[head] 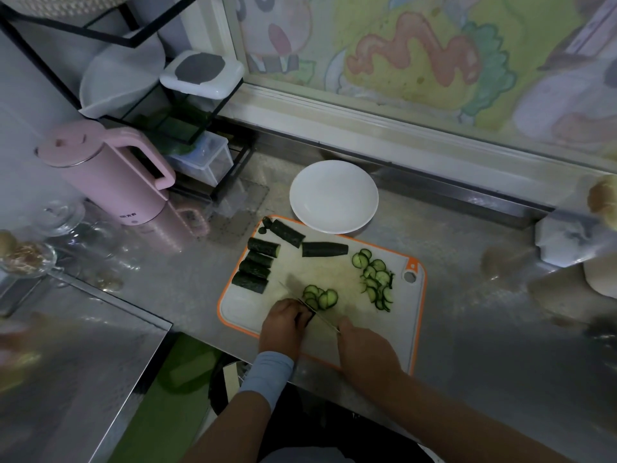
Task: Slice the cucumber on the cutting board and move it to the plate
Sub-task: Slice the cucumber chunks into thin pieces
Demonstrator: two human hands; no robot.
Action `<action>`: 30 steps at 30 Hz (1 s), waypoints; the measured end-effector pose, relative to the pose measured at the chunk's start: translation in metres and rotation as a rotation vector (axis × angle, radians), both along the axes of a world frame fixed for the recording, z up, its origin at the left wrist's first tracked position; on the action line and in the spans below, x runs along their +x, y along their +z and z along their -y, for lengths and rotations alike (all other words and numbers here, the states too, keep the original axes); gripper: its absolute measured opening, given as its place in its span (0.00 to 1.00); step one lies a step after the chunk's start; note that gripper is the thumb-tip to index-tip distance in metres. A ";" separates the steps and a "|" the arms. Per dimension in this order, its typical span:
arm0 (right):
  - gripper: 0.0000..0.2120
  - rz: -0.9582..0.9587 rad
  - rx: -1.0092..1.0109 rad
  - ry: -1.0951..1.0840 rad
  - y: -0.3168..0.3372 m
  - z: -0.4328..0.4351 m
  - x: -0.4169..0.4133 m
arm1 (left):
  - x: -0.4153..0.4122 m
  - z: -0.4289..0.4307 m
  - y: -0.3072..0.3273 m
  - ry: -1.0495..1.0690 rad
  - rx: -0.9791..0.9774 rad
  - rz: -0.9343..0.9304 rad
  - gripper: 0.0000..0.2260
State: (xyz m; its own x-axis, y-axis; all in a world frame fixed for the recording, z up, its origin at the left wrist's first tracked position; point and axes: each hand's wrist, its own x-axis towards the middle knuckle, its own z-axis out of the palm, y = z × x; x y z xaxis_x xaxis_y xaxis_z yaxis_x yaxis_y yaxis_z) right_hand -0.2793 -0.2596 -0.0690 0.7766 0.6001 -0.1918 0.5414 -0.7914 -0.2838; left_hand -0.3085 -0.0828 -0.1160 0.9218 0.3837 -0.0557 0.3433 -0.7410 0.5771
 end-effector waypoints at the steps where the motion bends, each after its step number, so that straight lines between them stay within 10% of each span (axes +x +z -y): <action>1: 0.16 0.014 0.004 0.010 -0.001 -0.002 0.002 | 0.000 0.000 -0.001 -0.001 0.008 0.002 0.04; 26: 0.10 -0.048 0.090 0.010 -0.008 0.001 0.004 | -0.003 0.000 0.004 -0.060 0.010 0.067 0.02; 30: 0.21 0.046 0.030 0.047 -0.011 -0.019 0.013 | -0.005 0.001 0.004 -0.052 0.006 0.096 0.03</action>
